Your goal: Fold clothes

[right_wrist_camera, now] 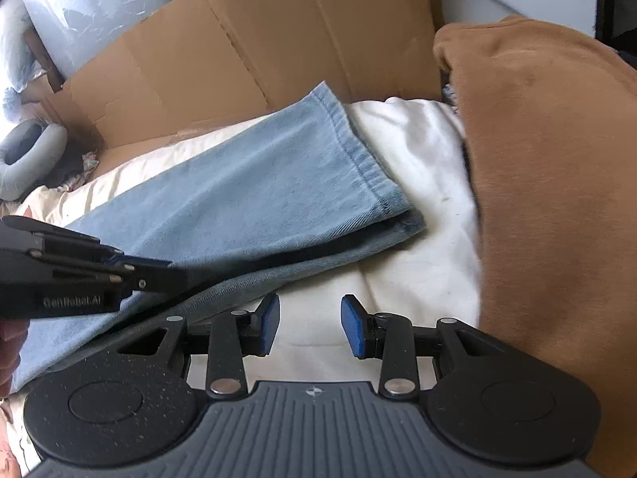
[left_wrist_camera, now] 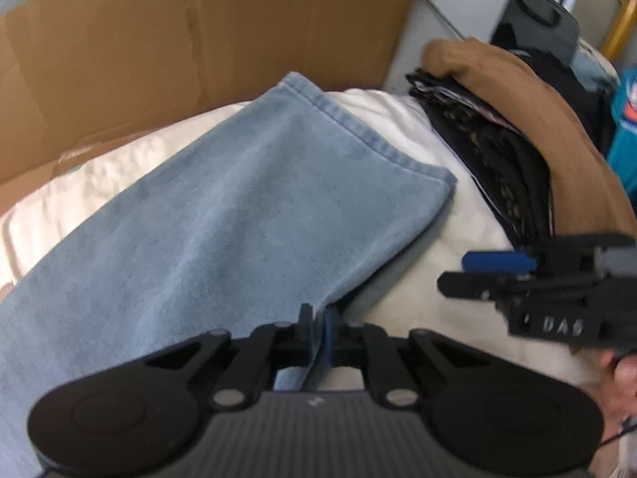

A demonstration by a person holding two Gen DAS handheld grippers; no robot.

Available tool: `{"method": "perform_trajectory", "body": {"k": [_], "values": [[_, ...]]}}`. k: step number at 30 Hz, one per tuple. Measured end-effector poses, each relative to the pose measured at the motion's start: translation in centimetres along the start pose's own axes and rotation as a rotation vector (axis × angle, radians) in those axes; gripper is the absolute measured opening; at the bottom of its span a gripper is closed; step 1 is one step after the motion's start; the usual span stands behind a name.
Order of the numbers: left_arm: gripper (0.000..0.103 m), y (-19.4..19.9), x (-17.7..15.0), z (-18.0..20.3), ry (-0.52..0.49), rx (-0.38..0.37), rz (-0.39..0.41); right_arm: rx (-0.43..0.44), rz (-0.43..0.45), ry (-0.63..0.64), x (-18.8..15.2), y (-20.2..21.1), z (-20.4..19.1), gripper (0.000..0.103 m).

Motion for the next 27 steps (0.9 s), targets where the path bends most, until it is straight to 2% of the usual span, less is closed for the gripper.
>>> {"method": "perform_trajectory", "body": {"k": [7, 15, 27], "values": [[0.004, 0.1, 0.7, -1.0, 0.057, -0.018, -0.001, 0.003, 0.032, 0.014, 1.9, -1.4, -0.8, 0.041], [0.004, 0.0, 0.7, -1.8, 0.131, -0.044, -0.014, 0.003, 0.005, 0.052, 3.0, -3.9, -0.9, 0.041], [0.004, -1.3, -0.5, 0.6, 0.066, -0.079, -0.052, 0.001, -0.063, 0.078, 0.7, -3.9, -0.4, 0.040]]}}
Point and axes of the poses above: each gripper's, at about its wrist camera, not at the fingertips, and y roughly against the way its jaws point, z to its right, x to its top, the point moved 6 cm from there along -y, roughly the way its jaws point, and after that the axes turned 4 degrees about x, right-handed, at the moved point
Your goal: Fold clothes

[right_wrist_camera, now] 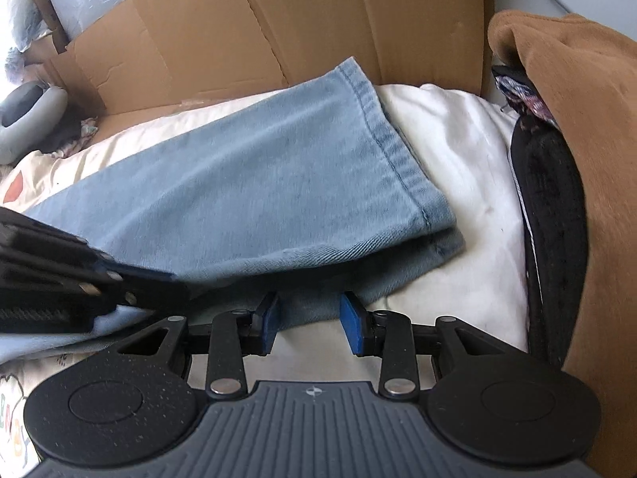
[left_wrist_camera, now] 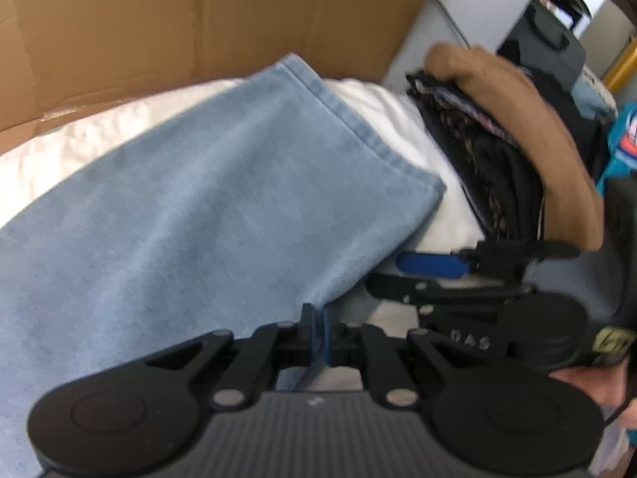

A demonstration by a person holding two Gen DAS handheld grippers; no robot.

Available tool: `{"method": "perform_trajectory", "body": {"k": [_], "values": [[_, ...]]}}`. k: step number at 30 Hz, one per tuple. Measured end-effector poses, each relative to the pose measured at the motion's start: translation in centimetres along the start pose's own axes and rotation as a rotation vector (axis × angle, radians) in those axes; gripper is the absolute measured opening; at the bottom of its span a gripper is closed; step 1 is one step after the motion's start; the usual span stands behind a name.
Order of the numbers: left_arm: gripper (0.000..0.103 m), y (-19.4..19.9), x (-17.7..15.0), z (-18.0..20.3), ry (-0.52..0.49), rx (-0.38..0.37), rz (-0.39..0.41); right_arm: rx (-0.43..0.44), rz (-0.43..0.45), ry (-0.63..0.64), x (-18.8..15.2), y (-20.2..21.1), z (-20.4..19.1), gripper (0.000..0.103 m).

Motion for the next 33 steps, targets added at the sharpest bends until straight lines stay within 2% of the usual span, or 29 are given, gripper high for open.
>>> {"method": "perform_trajectory", "body": {"k": [4, 8, 12, 13, 15, 18, 22, 33], "values": [[0.005, -0.7, -0.6, 0.7, -0.033, -0.012, -0.028, 0.002, -0.014, -0.026, -0.3, 0.6, 0.3, 0.040], [0.007, -0.2, -1.2, 1.3, -0.066, -0.078, -0.067, 0.002, -0.013, -0.053, -0.4, 1.7, 0.3, 0.040], [0.011, 2.0, -1.8, 0.8, -0.127, -0.046, -0.070, 0.016, 0.007, -0.092, -0.2, 2.8, 0.0, 0.040], [0.013, 2.8, -1.9, 0.4, -0.130, -0.035, -0.067, 0.023, 0.013, -0.100, -0.1, 3.1, -0.1, 0.040], [0.029, 4.4, -2.1, -0.9, -0.131, -0.004, -0.058, 0.033, 0.023, -0.106, -0.1, 3.2, -0.6, 0.040], [0.043, 6.7, -2.6, -3.0, -0.135, 0.053, -0.039, 0.048, 0.031, -0.119, 0.0, 3.2, -1.3, 0.040], [0.045, 8.9, -3.7, -5.8, -0.128, 0.103, -0.043, 0.066, 0.027, -0.126, -0.3, 3.0, -2.3, 0.040], [0.071, 11.9, -9.2, -9.4, -0.064, 0.178, -0.031, 0.096, -0.005, -0.081, -1.0, 3.1, -6.0, 0.040]]}}
Point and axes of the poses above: each gripper's, at about its wrist camera, not at the fingertips, and y roughly against the way its jaws point, z to its right, x to its top, the point moved 6 cm from there along -y, roughly the way its jaws point, and after that the axes turned 4 degrees about x, right-handed, at the moved point
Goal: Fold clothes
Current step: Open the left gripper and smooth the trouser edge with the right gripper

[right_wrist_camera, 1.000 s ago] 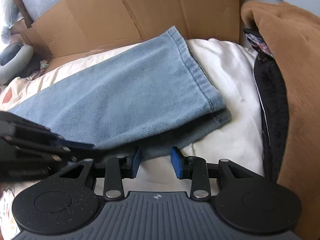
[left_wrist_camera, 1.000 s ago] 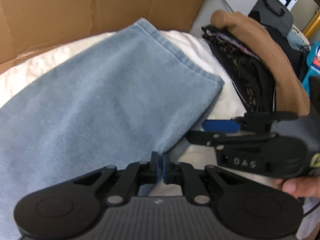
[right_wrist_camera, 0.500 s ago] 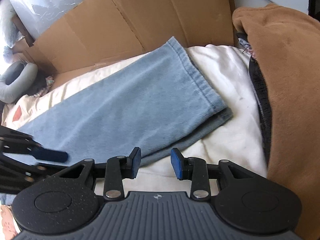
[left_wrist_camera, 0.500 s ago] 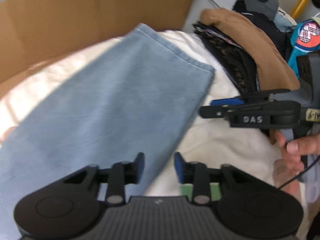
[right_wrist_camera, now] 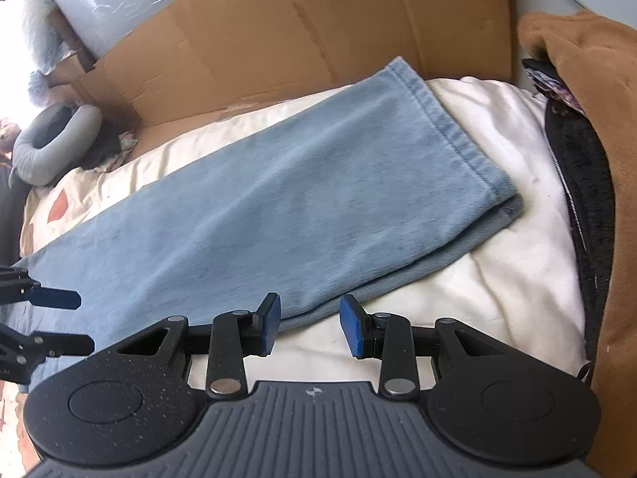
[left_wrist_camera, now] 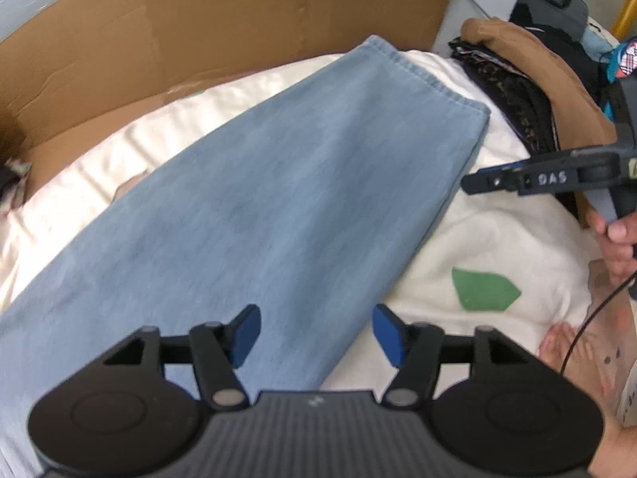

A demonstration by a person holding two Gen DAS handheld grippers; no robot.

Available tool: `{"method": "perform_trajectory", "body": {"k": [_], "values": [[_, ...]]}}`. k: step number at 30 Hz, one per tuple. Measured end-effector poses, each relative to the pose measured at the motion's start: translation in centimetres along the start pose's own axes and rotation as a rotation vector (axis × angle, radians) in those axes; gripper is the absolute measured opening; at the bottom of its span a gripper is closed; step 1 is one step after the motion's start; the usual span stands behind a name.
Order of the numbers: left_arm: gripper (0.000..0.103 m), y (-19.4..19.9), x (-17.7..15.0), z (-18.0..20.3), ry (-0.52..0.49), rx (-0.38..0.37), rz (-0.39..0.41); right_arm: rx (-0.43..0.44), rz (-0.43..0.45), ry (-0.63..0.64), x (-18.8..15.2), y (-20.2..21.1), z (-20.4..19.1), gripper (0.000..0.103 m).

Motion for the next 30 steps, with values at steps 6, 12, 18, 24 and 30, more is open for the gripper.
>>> {"method": "perform_trajectory", "body": {"k": [6, 12, 18, 24, 30], "values": [[0.081, -0.2, -3.3, -0.4, 0.013, 0.056, 0.023, 0.004, -0.023, 0.011, -0.6, 0.3, -1.7, 0.040], [0.081, 0.1, -4.9, -1.8, 0.128, 0.044, 0.017, 0.001, -0.050, 0.054, -1.3, 0.0, -3.4, 0.040], [0.081, -0.4, -6.7, -2.6, 0.123, 0.088, 0.012, 0.013, -0.079, 0.094, -2.3, -0.6, -5.4, 0.040], [0.075, -0.9, -8.8, -3.8, 0.126, 0.148, -0.020, 0.049, -0.108, 0.134, -3.2, -1.6, -8.2, 0.040], [0.052, 0.2, -9.5, -5.1, 0.168, 0.175, 0.021, 0.107, -0.159, 0.189, -4.3, -3.0, -11.5, 0.040]]}}
Point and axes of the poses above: each gripper's, at about its wrist camera, not at the fingertips, and y roughly against the way its jaws point, z to its right, x to its top, the point moved 6 cm from there along -y, roughly the way its jaws point, and after that the axes turned 4 degrees about x, right-handed, at the moved point
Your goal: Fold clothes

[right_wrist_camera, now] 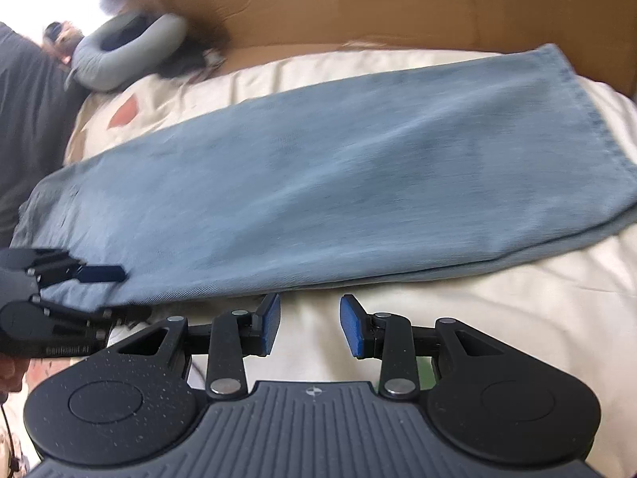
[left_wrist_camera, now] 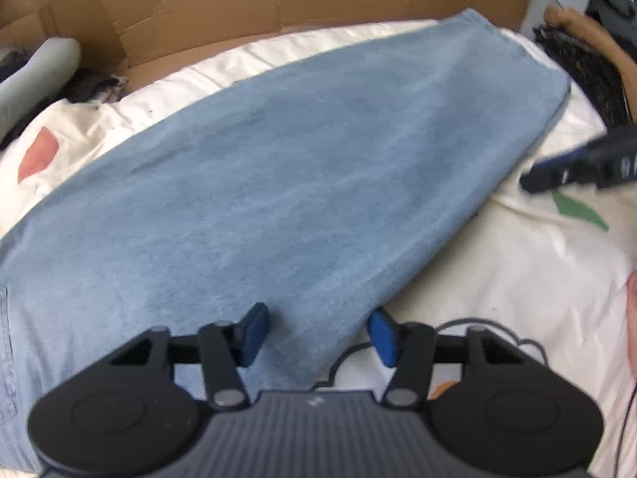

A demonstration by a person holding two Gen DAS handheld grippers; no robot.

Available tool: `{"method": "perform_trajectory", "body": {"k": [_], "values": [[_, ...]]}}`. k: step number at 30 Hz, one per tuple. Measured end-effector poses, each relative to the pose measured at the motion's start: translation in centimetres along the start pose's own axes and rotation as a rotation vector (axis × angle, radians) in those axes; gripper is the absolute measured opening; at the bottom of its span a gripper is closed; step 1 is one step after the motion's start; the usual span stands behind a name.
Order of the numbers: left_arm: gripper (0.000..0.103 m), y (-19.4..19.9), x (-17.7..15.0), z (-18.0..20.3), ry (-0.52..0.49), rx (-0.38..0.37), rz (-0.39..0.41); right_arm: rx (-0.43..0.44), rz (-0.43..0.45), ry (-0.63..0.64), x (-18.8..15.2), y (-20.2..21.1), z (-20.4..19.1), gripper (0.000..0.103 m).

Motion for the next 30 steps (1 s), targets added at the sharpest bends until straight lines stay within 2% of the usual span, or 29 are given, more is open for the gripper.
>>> {"method": "perform_trajectory", "body": {"k": [6, 11, 16, 20, 22, 24, 30], "values": [[0.050, 1.3, 1.0, -1.4, 0.089, -0.012, 0.052, 0.072, -0.036, 0.099, 0.2, -1.9, -3.7, 0.040], [0.050, 1.3, 1.3, -2.1, 0.120, -0.008, 0.066, 0.092, -0.041, 0.146, 1.3, -3.7, -5.7, 0.040], [0.050, 1.1, 1.3, -2.5, 0.136, -0.002, 0.070, 0.088, -0.015, 0.158, 2.8, -5.3, -6.6, 0.040], [0.051, 1.0, 1.0, -2.6, 0.133, 0.002, 0.064, 0.059, -0.062, 0.191, 1.8, -6.9, -6.4, 0.040], [0.052, 1.0, 0.7, -2.7, 0.126, 0.007, 0.059, 0.042, -0.058, 0.242, 1.4, -6.8, -6.8, 0.040], [0.057, 1.0, 0.2, -2.7, 0.111, 0.020, 0.054, 0.024, -0.067, 0.274, 1.1, -6.7, -7.2, 0.041], [0.064, 1.2, -2.3, -3.7, 0.096, 0.089, 0.014, 0.008, -0.077, 0.302, 0.6, -6.4, -7.2, 0.041]]}}
Point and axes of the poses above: each gripper's, at about its wrist camera, not at the fingertips, and y roughly against the way its jaws point, z to its right, x to its top, the point moved 6 cm from there along -y, roughly the way its jaws point, and after that the axes turned 4 degrees about x, right-handed, at the moved point
